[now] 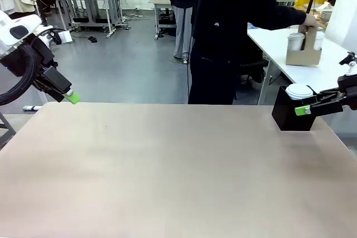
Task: Pour a drink into a cup and package it in a carrier.
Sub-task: Insert the held 600 ml Paper Cup into the Cup Carrier.
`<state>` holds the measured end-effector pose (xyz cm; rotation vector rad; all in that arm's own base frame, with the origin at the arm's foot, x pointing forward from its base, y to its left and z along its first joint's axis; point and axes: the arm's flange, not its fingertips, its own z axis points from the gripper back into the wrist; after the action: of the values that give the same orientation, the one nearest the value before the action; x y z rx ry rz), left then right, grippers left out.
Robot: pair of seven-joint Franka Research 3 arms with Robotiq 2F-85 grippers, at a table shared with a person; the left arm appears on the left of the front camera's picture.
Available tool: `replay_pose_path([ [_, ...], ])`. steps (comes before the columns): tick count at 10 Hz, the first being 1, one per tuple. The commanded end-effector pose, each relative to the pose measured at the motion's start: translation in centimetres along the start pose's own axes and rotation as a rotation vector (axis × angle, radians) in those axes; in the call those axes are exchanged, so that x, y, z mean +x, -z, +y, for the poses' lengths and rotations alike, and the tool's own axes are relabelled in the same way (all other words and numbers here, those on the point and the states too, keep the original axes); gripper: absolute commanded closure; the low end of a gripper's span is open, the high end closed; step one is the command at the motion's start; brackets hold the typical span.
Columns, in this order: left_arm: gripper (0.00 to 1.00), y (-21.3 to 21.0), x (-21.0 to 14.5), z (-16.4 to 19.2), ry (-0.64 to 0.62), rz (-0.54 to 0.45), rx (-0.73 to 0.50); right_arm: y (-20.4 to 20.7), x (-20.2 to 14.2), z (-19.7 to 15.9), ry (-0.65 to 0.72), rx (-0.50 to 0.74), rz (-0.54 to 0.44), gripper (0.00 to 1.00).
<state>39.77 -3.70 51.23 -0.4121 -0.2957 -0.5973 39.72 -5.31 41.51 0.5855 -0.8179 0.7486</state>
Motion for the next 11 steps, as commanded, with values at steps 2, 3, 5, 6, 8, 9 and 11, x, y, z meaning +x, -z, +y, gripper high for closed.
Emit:
replay_pose_path([
  [2,0.0,-0.16,0.03,-0.22,-0.013,0.003,0.01,0.01,0.26,-0.01,-0.008,-0.007,0.004,0.0],
  [3,0.0,-0.16,0.03,-0.22,-0.013,0.003,0.01,0.01,0.26,-0.01,-0.008,-0.007,0.004,0.0],
  [5,0.0,-0.16,0.03,-0.22,-0.013,0.003,0.01,0.01,0.26,-0.01,-0.008,-0.007,0.004,0.0],
  [6,0.0,-0.16,0.03,-0.22,-0.013,0.003,0.01,0.01,0.26,-0.01,-0.008,-0.007,0.004,0.0],
  [8,0.0,-0.16,0.03,-0.22,-0.013,0.003,0.01,0.01,0.26,-0.01,-0.008,-0.007,0.004,0.0],
  [9,0.0,-0.16,0.03,-0.22,-0.013,0.003,0.01,0.01,0.26,-0.01,-0.008,-0.007,0.004,0.0],
  [11,0.0,-0.16,0.03,-0.22,-0.013,0.003,0.01,0.01,0.26,-0.01,-0.008,-0.007,0.004,0.0],
])
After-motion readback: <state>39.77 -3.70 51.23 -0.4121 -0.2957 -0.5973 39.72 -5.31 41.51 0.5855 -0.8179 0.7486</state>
